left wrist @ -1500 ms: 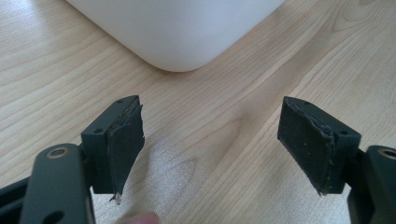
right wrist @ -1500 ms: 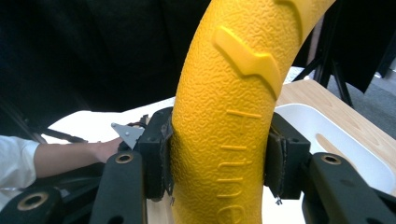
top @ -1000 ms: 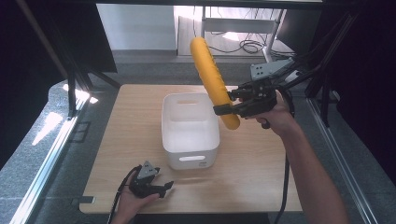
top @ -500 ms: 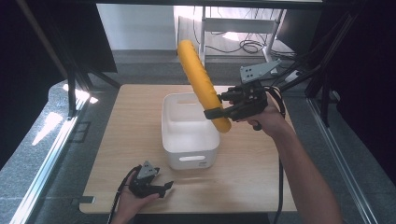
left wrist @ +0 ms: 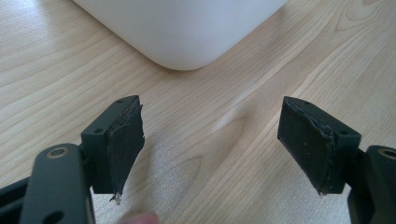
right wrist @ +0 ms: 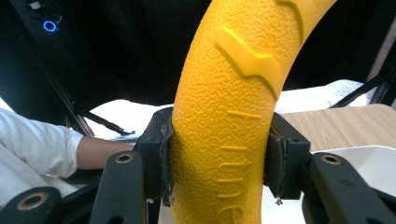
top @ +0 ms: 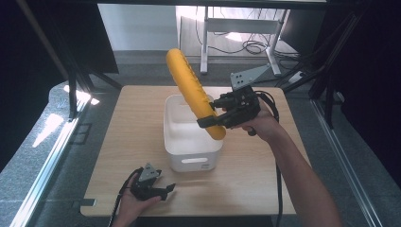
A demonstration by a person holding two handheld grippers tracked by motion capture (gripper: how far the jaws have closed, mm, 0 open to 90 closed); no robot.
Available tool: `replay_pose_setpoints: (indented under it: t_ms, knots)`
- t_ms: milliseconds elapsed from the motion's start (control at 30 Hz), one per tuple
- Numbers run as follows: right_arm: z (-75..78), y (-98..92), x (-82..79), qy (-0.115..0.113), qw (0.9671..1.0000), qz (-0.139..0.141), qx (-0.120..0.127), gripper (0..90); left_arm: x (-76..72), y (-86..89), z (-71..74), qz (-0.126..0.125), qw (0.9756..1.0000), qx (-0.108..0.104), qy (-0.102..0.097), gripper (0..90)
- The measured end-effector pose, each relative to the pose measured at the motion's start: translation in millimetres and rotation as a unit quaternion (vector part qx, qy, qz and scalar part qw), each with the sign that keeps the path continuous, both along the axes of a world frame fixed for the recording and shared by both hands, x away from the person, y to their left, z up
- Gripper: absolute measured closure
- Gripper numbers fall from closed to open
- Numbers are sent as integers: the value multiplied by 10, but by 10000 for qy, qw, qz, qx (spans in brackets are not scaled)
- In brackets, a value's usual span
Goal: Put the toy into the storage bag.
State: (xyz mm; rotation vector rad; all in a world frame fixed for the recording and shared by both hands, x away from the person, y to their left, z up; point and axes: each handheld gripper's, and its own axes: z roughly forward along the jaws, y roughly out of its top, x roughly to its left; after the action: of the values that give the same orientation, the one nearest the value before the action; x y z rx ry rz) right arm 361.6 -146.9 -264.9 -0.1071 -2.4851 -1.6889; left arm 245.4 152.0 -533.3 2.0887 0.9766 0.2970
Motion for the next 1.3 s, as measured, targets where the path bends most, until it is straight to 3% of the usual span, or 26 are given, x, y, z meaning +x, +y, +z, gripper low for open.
replay_pose_setpoints:
  t_ms: [667, 1300]
  knots:
    - [-181, 88, 36, 171, 9993, 230, -221, 500, 0, -12, -13, -15, 10000, 13, 15, 227]
    - [-436, 209, 158, 401, 9975, 237, -539, 496, 1, -12, -19, -1, 10000, 5, 4, 227]
